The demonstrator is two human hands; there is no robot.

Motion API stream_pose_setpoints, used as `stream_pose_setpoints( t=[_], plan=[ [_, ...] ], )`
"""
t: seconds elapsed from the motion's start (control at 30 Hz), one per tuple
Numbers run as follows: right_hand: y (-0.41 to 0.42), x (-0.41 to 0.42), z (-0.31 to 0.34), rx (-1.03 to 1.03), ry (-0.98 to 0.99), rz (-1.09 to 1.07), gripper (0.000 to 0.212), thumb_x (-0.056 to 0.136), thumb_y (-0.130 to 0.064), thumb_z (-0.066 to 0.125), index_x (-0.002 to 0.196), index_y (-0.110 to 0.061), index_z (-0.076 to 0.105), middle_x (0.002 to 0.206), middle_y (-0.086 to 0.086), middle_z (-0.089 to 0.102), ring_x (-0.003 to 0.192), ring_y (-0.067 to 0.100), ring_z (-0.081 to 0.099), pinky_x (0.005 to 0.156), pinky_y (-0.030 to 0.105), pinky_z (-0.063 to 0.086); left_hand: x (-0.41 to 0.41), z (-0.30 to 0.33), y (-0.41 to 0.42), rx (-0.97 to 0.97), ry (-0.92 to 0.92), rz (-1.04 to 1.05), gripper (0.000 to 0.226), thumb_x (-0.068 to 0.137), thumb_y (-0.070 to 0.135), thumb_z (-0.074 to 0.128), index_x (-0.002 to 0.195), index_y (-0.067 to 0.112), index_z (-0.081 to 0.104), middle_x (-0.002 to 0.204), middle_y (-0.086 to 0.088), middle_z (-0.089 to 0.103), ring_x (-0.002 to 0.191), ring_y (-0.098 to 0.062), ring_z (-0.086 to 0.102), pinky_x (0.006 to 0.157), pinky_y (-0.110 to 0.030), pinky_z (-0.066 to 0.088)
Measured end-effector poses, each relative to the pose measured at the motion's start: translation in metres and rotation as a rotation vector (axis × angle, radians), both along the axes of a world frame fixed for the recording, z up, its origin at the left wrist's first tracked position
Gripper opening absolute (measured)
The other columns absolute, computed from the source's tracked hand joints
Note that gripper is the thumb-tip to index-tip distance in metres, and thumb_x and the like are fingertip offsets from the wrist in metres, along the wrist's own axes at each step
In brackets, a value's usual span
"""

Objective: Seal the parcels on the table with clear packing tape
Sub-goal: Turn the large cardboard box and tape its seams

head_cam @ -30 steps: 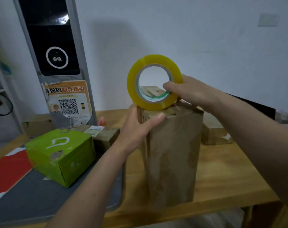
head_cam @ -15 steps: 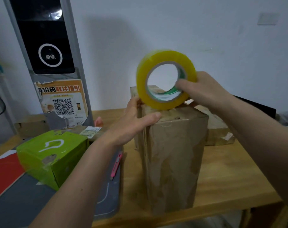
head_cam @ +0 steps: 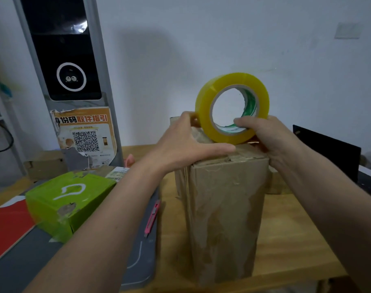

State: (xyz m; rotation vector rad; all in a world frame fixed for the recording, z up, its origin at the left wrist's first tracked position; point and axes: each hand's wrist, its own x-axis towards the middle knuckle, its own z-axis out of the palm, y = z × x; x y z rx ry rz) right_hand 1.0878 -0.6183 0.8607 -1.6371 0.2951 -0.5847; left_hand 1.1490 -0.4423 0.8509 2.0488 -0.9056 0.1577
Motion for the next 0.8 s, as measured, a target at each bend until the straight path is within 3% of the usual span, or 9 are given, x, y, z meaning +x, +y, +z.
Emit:
stream_pose_setpoints(
  t=[0.17,0.3,0.37,0.43,0.53,0.63,0.8],
  plan=[
    [0.004,-0.005,-0.002,-0.017,-0.079,-0.108,0.01,0.09,-0.032,0.063,0.084,-0.024,0.063,0.091,0.001,0.071,0.089,0.02,0.068,0.089,0.042,0.054,0.009,0.002,-0.01,0.05,0.107,-0.122,0.119,0.047,0.067,0.086,0.146,0.032,0.029,0.129,0.01,0.057,0.117,-0.007,0.056,0.105,-0.035,0.047],
    [0.006,-0.01,0.0,-0.095,-0.181,-0.11,0.018,0.095,-0.028,0.059,0.077,-0.027,0.06,0.081,-0.005,0.068,0.08,0.012,0.066,0.078,0.035,0.055,0.01,0.002,-0.011,0.084,0.128,-0.142,0.118,0.048,0.068,0.081,0.148,0.034,0.028,0.133,0.011,0.055,0.121,-0.008,0.054,0.108,-0.037,0.045],
    [0.001,-0.011,0.005,-0.141,-0.178,-0.097,0.016,0.095,-0.029,0.059,0.079,-0.025,0.062,0.087,0.003,0.071,0.084,0.02,0.068,0.076,0.038,0.058,0.011,0.003,-0.01,0.113,0.135,-0.141,0.123,0.048,0.071,0.08,0.151,0.032,0.025,0.137,0.013,0.053,0.125,-0.009,0.051,0.111,-0.037,0.042],
    [-0.014,-0.013,0.011,-0.048,-0.165,-0.105,0.015,0.093,-0.032,0.063,0.098,-0.018,0.065,0.103,0.012,0.069,0.094,0.031,0.067,0.076,0.05,0.059,0.012,0.004,-0.008,0.156,0.15,-0.133,0.137,0.045,0.078,0.078,0.157,0.034,0.012,0.144,0.017,0.047,0.133,-0.009,0.045,0.113,-0.032,0.034],
    [-0.04,-0.018,0.011,0.162,-0.143,-0.085,0.043,0.092,-0.031,0.064,0.127,-0.01,0.052,0.117,0.011,0.061,0.1,0.034,0.065,0.06,0.049,0.059,0.01,0.006,-0.005,0.188,0.168,-0.143,0.143,0.048,0.08,0.076,0.159,0.03,-0.001,0.154,0.014,0.041,0.138,-0.005,0.036,0.106,-0.023,0.025],
    [-0.052,-0.019,-0.003,0.261,-0.131,-0.042,0.045,0.09,-0.035,0.065,0.129,-0.018,0.052,0.119,0.01,0.064,0.101,0.031,0.067,0.063,0.048,0.059,0.006,0.007,-0.008,0.174,0.171,-0.141,0.135,0.052,0.068,0.072,0.159,0.028,0.0,0.153,0.015,0.042,0.125,0.004,0.036,0.101,-0.02,0.023],
    [-0.05,-0.016,-0.015,0.444,-0.21,-0.007,0.052,0.085,-0.041,0.07,0.129,-0.02,0.054,0.115,0.008,0.068,0.1,0.029,0.069,0.066,0.048,0.059,0.001,0.009,-0.009,0.177,0.167,-0.14,0.13,0.055,0.066,0.071,0.159,0.029,0.003,0.152,0.018,0.042,0.123,0.005,0.034,0.1,-0.021,0.022]
  ],
)
